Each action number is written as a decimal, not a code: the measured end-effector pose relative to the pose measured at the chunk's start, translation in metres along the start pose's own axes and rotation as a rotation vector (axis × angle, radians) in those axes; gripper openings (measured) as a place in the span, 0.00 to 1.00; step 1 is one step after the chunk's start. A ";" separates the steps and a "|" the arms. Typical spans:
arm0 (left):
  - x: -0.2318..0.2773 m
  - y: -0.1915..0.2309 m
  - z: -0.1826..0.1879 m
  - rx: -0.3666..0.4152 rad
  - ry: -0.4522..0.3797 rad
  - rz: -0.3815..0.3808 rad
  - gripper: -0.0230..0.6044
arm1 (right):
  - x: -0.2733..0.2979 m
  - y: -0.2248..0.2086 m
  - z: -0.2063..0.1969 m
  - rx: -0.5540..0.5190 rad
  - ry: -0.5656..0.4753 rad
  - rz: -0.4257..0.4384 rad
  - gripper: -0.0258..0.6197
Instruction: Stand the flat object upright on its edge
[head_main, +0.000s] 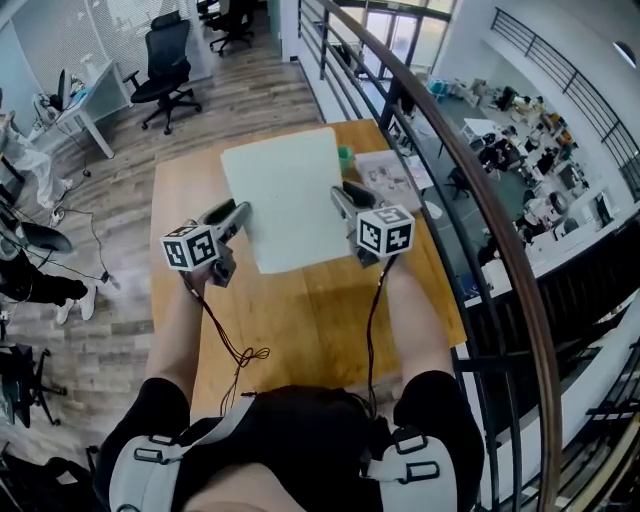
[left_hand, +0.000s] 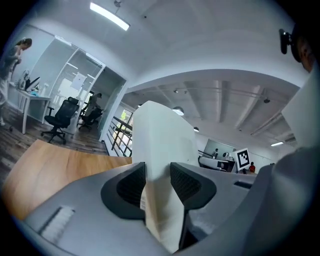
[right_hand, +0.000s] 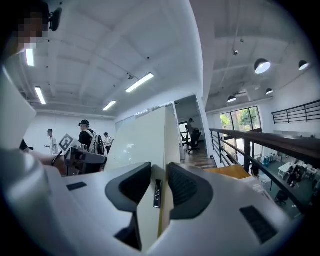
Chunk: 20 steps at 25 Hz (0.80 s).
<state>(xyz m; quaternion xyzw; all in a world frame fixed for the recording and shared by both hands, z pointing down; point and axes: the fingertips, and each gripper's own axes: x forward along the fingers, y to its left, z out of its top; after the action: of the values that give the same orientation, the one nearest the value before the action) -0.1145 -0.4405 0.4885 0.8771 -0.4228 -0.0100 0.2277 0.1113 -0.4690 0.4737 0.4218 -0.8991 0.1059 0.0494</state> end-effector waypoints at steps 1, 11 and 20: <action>0.007 -0.009 -0.002 0.025 0.002 -0.006 0.29 | -0.007 -0.009 -0.003 -0.003 -0.008 -0.005 0.22; 0.057 -0.050 -0.030 0.261 0.029 -0.003 0.27 | -0.043 -0.067 -0.049 -0.024 -0.041 -0.108 0.22; 0.065 -0.041 -0.074 0.315 0.074 0.057 0.25 | -0.036 -0.081 -0.094 -0.053 0.026 -0.112 0.21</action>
<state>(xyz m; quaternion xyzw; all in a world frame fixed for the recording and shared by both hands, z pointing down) -0.0272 -0.4378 0.5495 0.8895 -0.4349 0.0954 0.1031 0.1964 -0.4704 0.5703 0.4686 -0.8759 0.0843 0.0780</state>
